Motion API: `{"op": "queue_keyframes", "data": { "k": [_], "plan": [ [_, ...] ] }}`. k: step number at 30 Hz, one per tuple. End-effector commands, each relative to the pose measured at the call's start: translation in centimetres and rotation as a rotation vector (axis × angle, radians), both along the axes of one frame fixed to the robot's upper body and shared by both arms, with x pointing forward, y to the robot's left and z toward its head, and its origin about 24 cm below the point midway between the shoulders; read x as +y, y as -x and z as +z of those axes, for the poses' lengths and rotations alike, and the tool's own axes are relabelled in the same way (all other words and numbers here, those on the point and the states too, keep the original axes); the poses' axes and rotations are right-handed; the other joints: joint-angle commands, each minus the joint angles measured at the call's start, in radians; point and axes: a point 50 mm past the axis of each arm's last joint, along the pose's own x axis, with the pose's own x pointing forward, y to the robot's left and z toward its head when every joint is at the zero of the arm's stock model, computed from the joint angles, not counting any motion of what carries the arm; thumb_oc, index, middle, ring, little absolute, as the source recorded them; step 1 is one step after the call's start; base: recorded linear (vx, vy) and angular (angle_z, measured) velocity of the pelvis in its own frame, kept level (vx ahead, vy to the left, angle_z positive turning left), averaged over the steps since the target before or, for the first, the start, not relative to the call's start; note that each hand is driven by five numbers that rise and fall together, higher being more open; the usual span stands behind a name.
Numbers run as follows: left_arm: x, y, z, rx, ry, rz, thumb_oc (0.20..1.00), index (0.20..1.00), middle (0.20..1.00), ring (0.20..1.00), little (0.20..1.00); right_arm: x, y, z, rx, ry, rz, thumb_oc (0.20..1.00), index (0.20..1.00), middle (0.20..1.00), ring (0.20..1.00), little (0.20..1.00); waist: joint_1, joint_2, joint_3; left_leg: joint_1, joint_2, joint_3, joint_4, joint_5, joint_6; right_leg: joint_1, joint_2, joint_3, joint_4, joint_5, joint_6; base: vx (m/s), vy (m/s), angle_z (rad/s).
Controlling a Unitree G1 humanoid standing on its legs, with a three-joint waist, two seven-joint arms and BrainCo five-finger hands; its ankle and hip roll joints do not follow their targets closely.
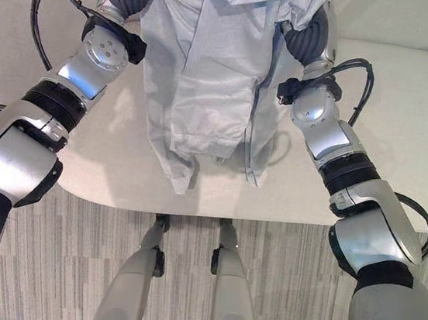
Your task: Hang the clothes on the sofa on the clothes rack.
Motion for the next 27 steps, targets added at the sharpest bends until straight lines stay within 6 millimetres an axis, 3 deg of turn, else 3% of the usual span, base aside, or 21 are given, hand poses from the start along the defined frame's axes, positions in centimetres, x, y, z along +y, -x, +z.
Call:
{"op": "queue_keyframes", "data": {
  "k": [1,9,17,21,27],
  "plan": [
    [-2.9,0.6,2.2,-0.088,0.057,-0.108,0.200,0.200,0.200,0.200,0.200,0.0,-0.2,0.9,-0.047,-0.024,-0.015,0.200,0.200,0.200,0.200,0.200,-0.006,-0.001,-0.041,0.022,-0.009,-0.005,0.000,-0.046,-0.032,0.078,-0.018,0.011,0.002,-0.094,0.111,0.00,0.000,0.00],
    [-2.2,0.8,2.1,-0.104,0.078,-0.105,0.200,0.200,0.200,0.200,0.200,-0.1,0.0,1.0,-0.057,0.003,-0.020,0.200,0.200,0.200,0.200,0.200,0.002,-0.001,-0.056,0.062,-0.007,0.002,0.000,-0.058,-0.032,0.119,-0.013,0.009,0.002,-0.106,0.104,0.00,-0.006,-0.01],
    [-1.1,2.0,3.2,-0.190,0.129,-0.146,0.200,0.200,0.200,0.200,0.200,1.0,1.2,2.9,-0.140,0.056,0.037,0.200,0.200,0.200,0.200,0.200,0.022,-0.001,-0.116,0.147,0.007,0.012,0.000,-0.081,-0.040,0.207,-0.010,-0.011,0.002,-0.135,0.099,0.02,-0.050,-0.01],
    [-1.1,2.3,2.4,-0.194,0.148,-0.178,0.200,0.200,0.200,0.200,0.200,0.8,1.8,2.4,-0.148,0.068,0.054,0.200,0.200,0.200,0.200,0.200,0.028,0.000,-0.147,0.194,0.015,0.016,0.000,-0.095,-0.043,0.256,-0.009,-0.023,0.002,-0.156,0.094,0.07,-0.067,0.06],
    [-1.2,3.3,-0.2,-0.177,0.165,-0.240,0.200,0.200,0.200,0.200,0.200,-1.2,3.1,0.7,-0.137,0.092,0.038,0.200,0.200,0.200,0.200,0.200,0.043,0.007,-0.252,0.313,0.028,0.017,0.000,-0.120,-0.051,0.385,-0.005,-0.058,0.003,-0.207,0.081,0.10,-0.104,0.14]
  ]
}}
